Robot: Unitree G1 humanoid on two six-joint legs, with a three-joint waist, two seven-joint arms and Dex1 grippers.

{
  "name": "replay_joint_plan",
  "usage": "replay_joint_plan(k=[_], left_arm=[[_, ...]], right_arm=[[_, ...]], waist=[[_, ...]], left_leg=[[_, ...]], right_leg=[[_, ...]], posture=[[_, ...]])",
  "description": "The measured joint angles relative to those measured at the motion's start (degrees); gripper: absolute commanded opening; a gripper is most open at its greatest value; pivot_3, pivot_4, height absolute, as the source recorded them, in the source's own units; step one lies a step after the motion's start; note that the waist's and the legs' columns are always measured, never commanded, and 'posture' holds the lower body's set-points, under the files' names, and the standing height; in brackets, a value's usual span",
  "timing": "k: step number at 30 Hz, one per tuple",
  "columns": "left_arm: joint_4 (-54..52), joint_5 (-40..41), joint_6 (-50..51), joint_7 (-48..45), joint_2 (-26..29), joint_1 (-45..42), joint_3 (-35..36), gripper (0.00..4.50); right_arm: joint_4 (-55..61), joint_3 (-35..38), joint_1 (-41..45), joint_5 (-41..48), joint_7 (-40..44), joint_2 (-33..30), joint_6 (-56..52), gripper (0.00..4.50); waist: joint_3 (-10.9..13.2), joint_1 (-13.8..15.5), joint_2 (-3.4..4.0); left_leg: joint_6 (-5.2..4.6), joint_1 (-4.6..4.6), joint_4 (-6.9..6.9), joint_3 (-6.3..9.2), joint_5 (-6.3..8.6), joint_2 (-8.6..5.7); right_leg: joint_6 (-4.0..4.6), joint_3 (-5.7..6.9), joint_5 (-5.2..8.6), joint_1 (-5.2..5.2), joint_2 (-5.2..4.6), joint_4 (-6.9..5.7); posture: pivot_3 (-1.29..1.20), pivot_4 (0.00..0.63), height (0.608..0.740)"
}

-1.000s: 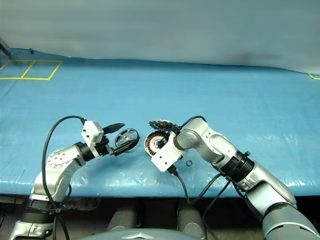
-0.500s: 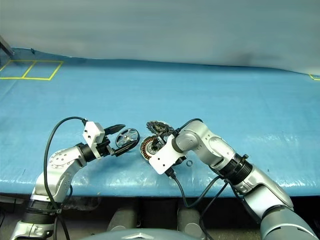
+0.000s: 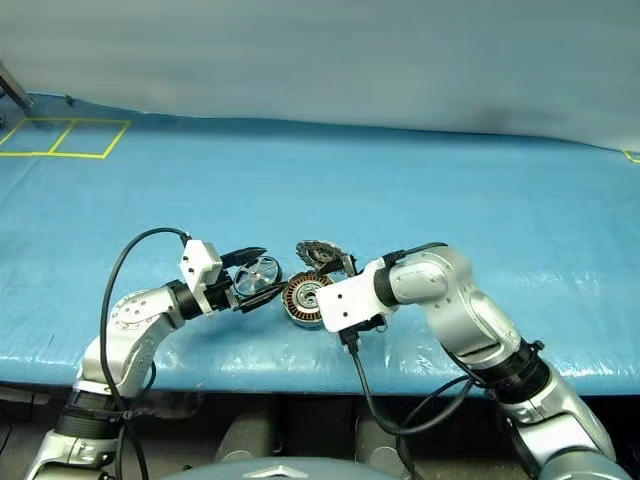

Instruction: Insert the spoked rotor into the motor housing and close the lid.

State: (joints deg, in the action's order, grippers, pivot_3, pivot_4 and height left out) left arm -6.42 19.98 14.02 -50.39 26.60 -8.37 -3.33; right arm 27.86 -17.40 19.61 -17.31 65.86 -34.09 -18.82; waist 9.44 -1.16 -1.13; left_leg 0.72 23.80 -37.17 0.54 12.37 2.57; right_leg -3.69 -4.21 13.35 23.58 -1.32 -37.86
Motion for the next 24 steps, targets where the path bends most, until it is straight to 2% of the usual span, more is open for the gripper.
replay_joint_plan(k=[3,6,11,24], left_arm=[[0.4,0.5,0.6,-1.6,0.2,-0.1,-0.6,4.50],[1.0,0.5,0.7,-3.2,0.4,-0.4,-1.2,4.50],[1.5,0.9,0.8,-6.4,0.5,-1.0,-3.4,4.50],[1.7,0.8,0.8,-10.9,0.7,-1.1,-6.4,4.50]], right_arm=[[3.7,8.2,-10.2,1.4,-6.1,0.9,-6.6,4.45],[6.6,13.4,-19.9,3.3,-10.9,3.4,-10.7,4.45],[7.5,16.3,-30.0,7.1,-17.7,7.2,-12.3,4.45],[1.4,16.8,-34.6,13.8,-27.3,11.1,-10.7,4.45]], waist=[[0.0,0.4,-0.02],[0.0,0.4,-0.01],[0.0,-0.3,0.00],[0.0,-0.4,-0.03]], left_leg=[[0.02,0.03,0.00,0.01,0.02,-0.04],[0.02,0.00,0.01,0.00,0.02,-0.02],[0.03,-0.09,-0.10,-0.11,0.01,0.02],[0.02,-0.04,-0.03,-0.12,0.01,0.02]], right_leg=[[0.02,0.00,0.01,0.00,-0.03,0.03],[-0.02,-0.01,0.05,0.01,-0.02,0.01],[-0.06,-0.04,0.06,-0.03,-0.05,-0.03],[-0.05,-0.06,0.06,0.04,-0.05,-0.01]], posture=[[0.00,0.150,0.740],[0.00,0.150,0.740],[0.00,0.150,0.740],[0.00,0.150,0.740]])
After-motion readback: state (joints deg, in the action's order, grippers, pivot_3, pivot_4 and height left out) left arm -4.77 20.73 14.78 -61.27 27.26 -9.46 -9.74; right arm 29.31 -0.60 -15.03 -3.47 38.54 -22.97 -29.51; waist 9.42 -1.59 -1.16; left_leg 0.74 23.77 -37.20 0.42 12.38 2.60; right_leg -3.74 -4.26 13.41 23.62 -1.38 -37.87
